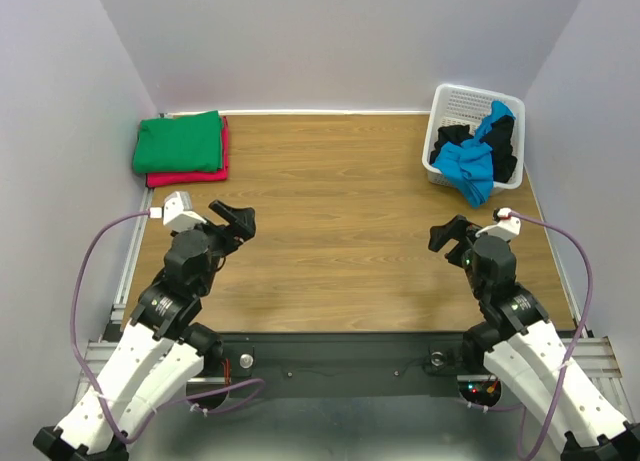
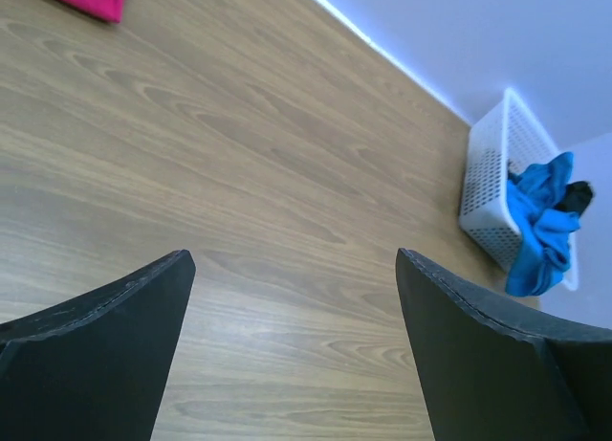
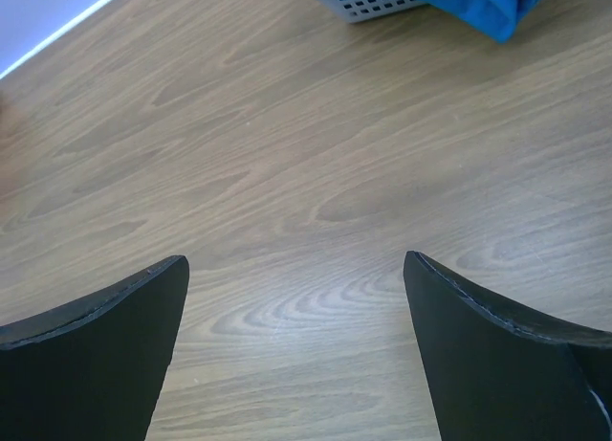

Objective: Fold and stack the t-shirts
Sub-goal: Grab the tshirt from the pile

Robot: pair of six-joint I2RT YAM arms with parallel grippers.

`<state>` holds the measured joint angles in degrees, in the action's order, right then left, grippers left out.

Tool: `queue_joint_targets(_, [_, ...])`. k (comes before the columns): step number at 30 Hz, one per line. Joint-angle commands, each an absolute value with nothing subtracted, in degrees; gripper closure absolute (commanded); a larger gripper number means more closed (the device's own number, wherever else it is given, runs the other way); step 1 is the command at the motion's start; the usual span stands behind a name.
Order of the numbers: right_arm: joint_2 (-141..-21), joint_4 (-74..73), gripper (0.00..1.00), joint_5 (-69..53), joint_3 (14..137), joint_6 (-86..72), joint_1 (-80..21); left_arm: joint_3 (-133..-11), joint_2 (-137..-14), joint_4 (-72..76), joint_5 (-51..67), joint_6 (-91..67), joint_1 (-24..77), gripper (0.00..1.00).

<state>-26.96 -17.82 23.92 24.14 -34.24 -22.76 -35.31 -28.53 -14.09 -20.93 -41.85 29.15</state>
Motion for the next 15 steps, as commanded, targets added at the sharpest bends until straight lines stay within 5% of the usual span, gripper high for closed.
queue_joint_targets(1, [-25.32, -13.62, 0.00, 23.20, 23.56, -33.14, -22.50, -37.00, -31.72, -12.83, -20.74, -41.13, 29.36, 0.01])
queue_joint_targets(10, [-24.52, -12.22, 0.00, 26.89, 23.55, -34.80, -22.50, -33.84, -31.12, -7.65, -15.74, -40.52, 29.36, 0.01])
queue_joint_targets(15, [-33.64, -12.39, 0.00, 30.23, 34.50, -33.23, -22.50, -32.70, -28.04, -4.84, -14.16, -40.09, 29.36, 0.01])
